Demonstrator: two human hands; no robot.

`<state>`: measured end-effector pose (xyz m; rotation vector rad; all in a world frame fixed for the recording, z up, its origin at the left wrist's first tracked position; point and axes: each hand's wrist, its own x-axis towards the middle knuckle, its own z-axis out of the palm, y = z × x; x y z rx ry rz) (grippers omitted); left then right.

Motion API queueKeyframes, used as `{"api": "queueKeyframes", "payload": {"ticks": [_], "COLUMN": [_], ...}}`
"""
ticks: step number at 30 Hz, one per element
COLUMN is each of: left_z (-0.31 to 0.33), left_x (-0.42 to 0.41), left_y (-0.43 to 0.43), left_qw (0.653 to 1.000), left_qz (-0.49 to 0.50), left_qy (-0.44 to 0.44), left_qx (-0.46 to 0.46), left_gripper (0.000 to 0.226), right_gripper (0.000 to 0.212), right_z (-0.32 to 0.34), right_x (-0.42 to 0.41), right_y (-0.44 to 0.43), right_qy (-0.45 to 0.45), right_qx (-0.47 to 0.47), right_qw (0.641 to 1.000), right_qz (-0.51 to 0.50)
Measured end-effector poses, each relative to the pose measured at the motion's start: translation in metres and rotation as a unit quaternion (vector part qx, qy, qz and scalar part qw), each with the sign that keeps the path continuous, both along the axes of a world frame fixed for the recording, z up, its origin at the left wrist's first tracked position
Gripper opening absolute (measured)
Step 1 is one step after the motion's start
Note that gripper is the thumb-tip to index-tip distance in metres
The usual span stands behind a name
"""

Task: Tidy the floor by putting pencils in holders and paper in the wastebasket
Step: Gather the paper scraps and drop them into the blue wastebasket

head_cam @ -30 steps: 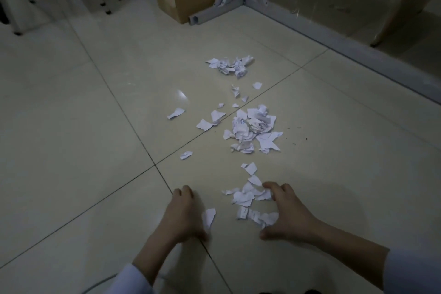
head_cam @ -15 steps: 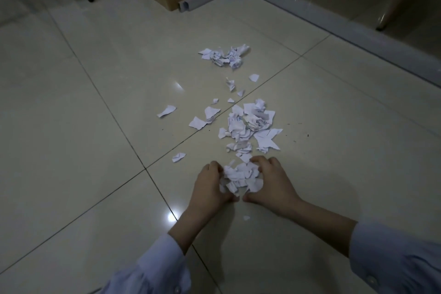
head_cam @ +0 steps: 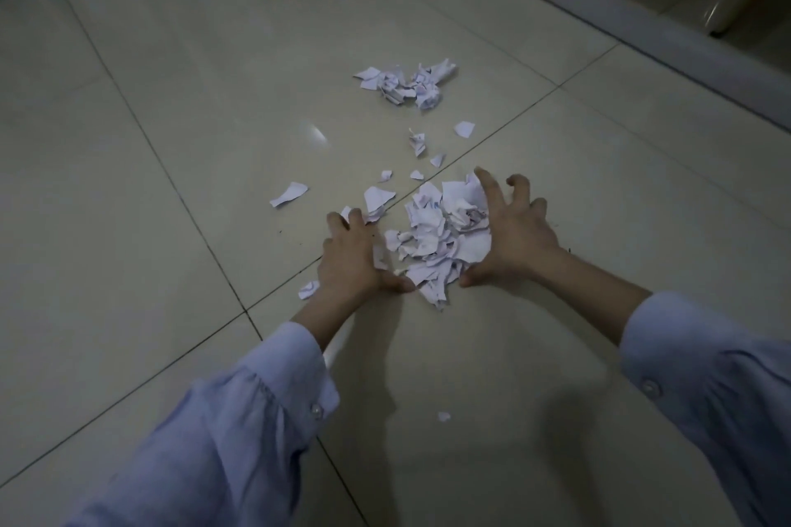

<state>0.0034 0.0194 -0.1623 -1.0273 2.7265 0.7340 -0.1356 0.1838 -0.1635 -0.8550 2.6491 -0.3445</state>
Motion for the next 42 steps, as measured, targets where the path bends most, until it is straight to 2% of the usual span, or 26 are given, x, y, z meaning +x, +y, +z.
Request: {"api": "queueKeyframes", "payload": {"ticks": [5, 8, 12, 15, 19, 24, 26, 29, 31, 33, 35, 36, 39, 42], "left_z": [0.001, 0.002, 0.004, 0.006, 0.005, -0.003, -0.006, -0.007, -0.003, 0.001, 0.005, 0.008, 0.017, 0.027], "left_x": [-0.019, -0.034, -0.048, -0.053, -0.054, -0.055, -0.056, -0.054, -0.052, -0.048, -0.044, -0.042, -0.036, -0.035], "left_y": [-0.013, -0.011, 0.001, 0.009, 0.011, 0.016, 0.019, 0.024, 0.031, 0.037, 0.044, 0.048, 0.059, 0.067], "left_qw": [0.998, 0.995, 0.988, 0.983, 0.981, 0.975, 0.972, 0.969, 0.966, 0.968, 0.971, 0.971, 0.968, 0.964], "left_qz": [-0.039, -0.082, -0.136, -0.166, -0.178, -0.212, -0.227, -0.243, -0.255, -0.244, -0.230, -0.226, -0.239, -0.256], "left_qy": [-0.055, -0.059, -0.060, -0.048, -0.025, -0.008, -0.021, -0.016, -0.018, -0.009, -0.008, -0.012, -0.010, -0.010], "left_qx": [0.007, 0.018, 0.042, 0.058, 0.067, 0.062, 0.053, 0.047, 0.037, 0.053, 0.063, 0.071, 0.072, 0.067], "left_gripper": [0.146, 0.144, 0.137, 0.124, 0.095, 0.047, 0.038, 0.020, 0.025, 0.005, 0.018, 0.020, 0.020, 0.020], "right_gripper": [0.150, 0.143, 0.119, 0.105, 0.087, 0.023, 0.009, 0.007, 0.007, 0.014, 0.027, 0.027, 0.004, 0.007], "right_z": [0.001, -0.002, -0.003, -0.005, -0.005, -0.012, -0.013, -0.009, -0.005, -0.002, 0.002, 0.004, 0.014, 0.021], "right_x": [-0.016, -0.016, -0.011, -0.008, -0.002, 0.008, 0.012, 0.018, 0.020, 0.024, 0.027, 0.029, 0.034, 0.036], "right_y": [-0.013, -0.022, -0.030, -0.031, -0.028, -0.024, -0.022, -0.019, -0.016, -0.011, -0.005, -0.002, 0.010, 0.018], "right_qy": [-0.044, -0.044, -0.028, -0.039, -0.071, -0.088, -0.072, -0.051, -0.051, -0.064, -0.084, -0.091, -0.116, -0.121], "right_qx": [0.050, 0.067, 0.054, 0.029, -0.014, -0.076, -0.089, -0.073, -0.067, -0.071, -0.069, -0.066, -0.082, -0.066], "right_qw": [0.997, 0.993, 0.989, 0.990, 0.993, 0.990, 0.991, 0.995, 0.996, 0.995, 0.994, 0.993, 0.988, 0.989], "right_qz": [0.047, 0.086, 0.136, 0.134, 0.091, 0.074, 0.069, 0.049, 0.030, 0.013, -0.007, -0.018, -0.059, -0.058]}}
